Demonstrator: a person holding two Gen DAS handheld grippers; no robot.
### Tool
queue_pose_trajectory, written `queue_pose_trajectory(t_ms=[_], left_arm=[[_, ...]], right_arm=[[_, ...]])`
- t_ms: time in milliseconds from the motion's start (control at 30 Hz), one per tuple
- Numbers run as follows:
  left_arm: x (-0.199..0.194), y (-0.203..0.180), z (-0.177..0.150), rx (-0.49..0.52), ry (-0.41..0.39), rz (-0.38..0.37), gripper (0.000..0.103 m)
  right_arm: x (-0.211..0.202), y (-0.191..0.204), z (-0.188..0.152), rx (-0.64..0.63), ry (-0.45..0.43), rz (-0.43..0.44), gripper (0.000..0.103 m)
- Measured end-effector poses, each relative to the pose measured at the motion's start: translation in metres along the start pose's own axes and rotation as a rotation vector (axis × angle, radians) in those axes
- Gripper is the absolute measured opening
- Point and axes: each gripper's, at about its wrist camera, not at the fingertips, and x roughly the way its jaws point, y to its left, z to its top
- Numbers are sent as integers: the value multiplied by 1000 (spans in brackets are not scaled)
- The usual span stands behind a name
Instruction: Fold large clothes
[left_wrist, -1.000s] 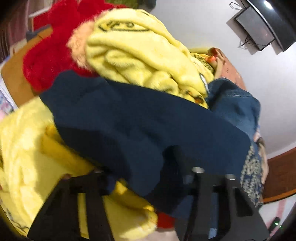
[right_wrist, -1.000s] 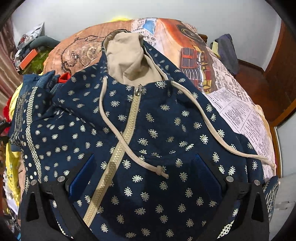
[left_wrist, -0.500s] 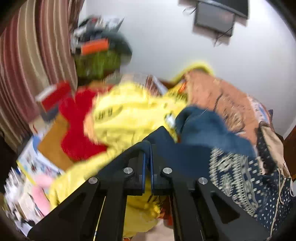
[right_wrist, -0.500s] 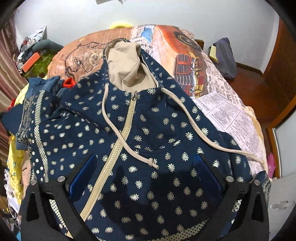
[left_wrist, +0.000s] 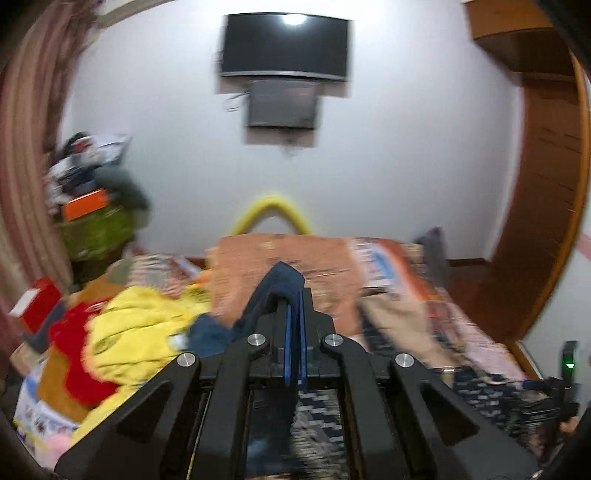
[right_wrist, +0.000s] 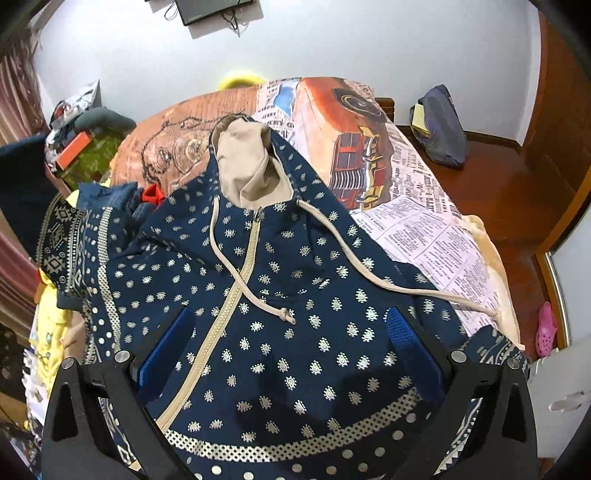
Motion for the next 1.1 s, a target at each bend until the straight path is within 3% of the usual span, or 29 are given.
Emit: queue_pose_trajectory(t_ms=[100, 233, 400, 533, 767, 867, 933, 1000, 1100], left_arm=[[8, -44, -3, 52, 23, -79, 2], [34, -106, -32, 148, 121, -181, 2], [75, -166, -106, 281, 334, -271, 2], [101, -193, -165, 340, 492, -300, 2], [108, -201, -225, 353, 640, -365, 4], [97, -202, -233, 365, 664, -399, 15], [90, -198, -237, 372, 670, -408, 33], [78, -188, -235, 368, 655, -413, 43], [56, -162, -223, 336, 618, -403, 45]], right_arm=[[-8, -3, 0, -2, -15, 1, 103], [-14, -7, -3, -2, -24, 8, 103], [-16, -13, -10, -11, -19, 11, 103], [-12, -16, -16, -20, 5, 8, 103], [-3, -11, -30, -61, 47, -11, 103], [-4, -5, -32, -77, 52, -4, 103], [-4, 0, -31, -88, 52, 0, 103], [-5, 9, -29, -105, 50, 3, 103], [-6, 27, -27, -149, 41, 14, 103]])
